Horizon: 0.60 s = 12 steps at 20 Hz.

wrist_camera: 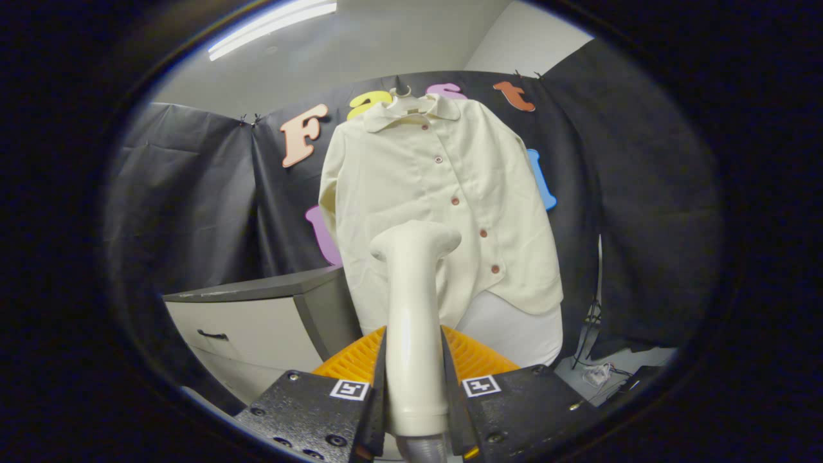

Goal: Iron the clothes twice with a garment steamer, once on the left side and once on the right side.

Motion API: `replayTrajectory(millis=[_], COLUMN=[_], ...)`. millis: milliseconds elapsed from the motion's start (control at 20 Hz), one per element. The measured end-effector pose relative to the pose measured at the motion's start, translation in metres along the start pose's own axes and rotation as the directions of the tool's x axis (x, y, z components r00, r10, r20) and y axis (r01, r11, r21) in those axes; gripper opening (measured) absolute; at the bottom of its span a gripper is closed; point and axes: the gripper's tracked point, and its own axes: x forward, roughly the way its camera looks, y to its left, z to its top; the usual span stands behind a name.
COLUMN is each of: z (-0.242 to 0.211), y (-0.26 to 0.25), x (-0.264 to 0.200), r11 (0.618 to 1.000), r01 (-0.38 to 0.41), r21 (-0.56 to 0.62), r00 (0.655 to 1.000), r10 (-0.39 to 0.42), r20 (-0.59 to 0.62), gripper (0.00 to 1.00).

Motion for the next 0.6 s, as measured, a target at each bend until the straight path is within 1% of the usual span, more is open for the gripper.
replayTrajectory(millis=[300,450,600], z=[0.071,0.105,0.125], y=[-0.006,-0.015,-0.028], x=[0.013,0.033,0.051], r11=[0.999,0.999,0.998], r01=[0.018,0.032,0.055], r21=[-0.036,-0.023,-0.030], r00=[0.996,0.992,0.989], r10=[-0.015,-0.029,-0.050], r20=[0.086,0.119,0.139], gripper=[0.38,0.38,0.38])
